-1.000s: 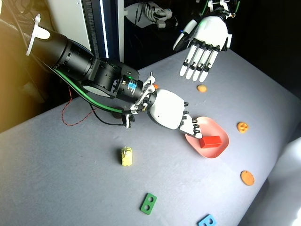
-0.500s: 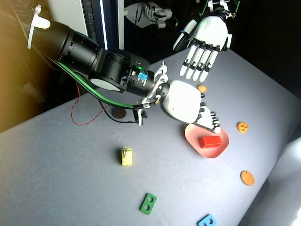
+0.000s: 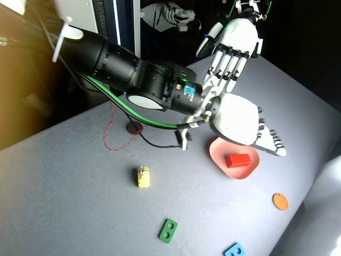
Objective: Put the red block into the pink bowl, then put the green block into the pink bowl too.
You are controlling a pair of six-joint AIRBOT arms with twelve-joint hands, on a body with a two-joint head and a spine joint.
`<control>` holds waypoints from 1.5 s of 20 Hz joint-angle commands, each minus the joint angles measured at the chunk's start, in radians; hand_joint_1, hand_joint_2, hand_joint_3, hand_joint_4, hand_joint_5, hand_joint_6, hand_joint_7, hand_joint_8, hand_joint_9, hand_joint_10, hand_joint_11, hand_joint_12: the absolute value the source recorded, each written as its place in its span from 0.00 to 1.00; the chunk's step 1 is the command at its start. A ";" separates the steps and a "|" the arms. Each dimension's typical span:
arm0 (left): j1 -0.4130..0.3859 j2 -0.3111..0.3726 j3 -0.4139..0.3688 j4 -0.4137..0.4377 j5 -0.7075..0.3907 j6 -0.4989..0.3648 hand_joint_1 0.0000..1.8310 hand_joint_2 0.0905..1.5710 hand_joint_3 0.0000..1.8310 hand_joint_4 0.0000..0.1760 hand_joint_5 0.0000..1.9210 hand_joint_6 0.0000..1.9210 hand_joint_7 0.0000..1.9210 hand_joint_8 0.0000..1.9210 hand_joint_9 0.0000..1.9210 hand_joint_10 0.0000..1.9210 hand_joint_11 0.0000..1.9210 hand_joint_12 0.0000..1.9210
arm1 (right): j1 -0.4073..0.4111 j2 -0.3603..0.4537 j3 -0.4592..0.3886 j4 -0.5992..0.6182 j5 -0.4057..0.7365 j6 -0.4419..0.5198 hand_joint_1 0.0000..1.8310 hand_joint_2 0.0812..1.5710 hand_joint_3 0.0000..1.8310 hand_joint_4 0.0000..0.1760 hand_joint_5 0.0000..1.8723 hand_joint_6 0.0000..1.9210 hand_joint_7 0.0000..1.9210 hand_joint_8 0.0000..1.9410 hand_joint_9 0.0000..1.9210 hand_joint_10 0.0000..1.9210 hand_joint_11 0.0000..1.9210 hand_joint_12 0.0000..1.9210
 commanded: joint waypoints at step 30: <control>-0.024 0.003 0.001 -0.027 -0.081 -0.004 0.00 0.84 0.00 0.00 0.17 0.00 0.16 0.00 0.12 0.00 0.00 0.15 | -0.048 -0.116 0.155 -0.057 0.114 0.008 0.48 0.54 0.00 0.70 0.54 0.02 0.15 0.00 0.03 0.00 0.00 0.00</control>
